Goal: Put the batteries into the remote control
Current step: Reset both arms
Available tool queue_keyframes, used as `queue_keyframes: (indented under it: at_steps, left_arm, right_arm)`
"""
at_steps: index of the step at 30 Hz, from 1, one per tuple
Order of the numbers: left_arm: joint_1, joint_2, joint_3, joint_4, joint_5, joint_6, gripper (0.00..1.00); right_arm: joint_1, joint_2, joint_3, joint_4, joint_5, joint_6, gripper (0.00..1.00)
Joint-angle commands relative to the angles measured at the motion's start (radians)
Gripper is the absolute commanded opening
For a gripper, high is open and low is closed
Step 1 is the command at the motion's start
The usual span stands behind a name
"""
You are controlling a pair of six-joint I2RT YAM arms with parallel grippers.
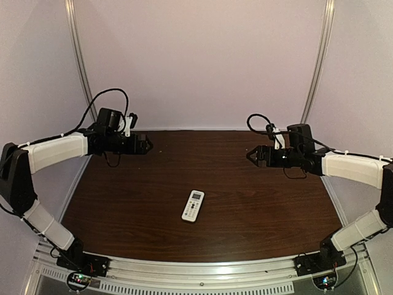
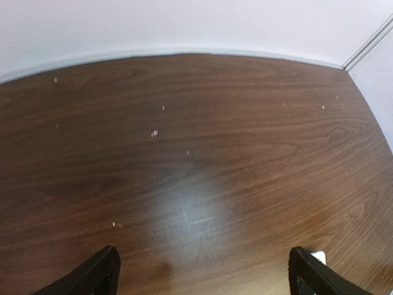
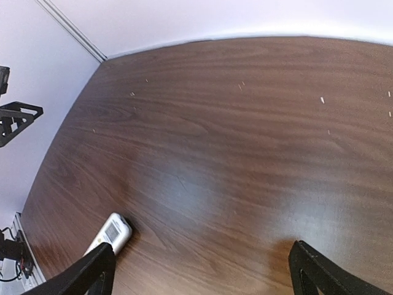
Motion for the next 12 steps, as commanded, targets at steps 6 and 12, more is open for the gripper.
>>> queue_keyframes:
  at_steps: [6,12]
  left_arm:
    - [0.002,0.006,-0.198,0.070,-0.008,-0.063,0.98]
    - [0.002,-0.002,-0.220,0.096,0.021,-0.065,0.97]
  right_arm:
    - [-0.011,-0.049,-0.236,0.174,0.069,0.074,1.00]
    - [-0.011,-0.069,-0.252,0.180,0.072,0.080,1.00]
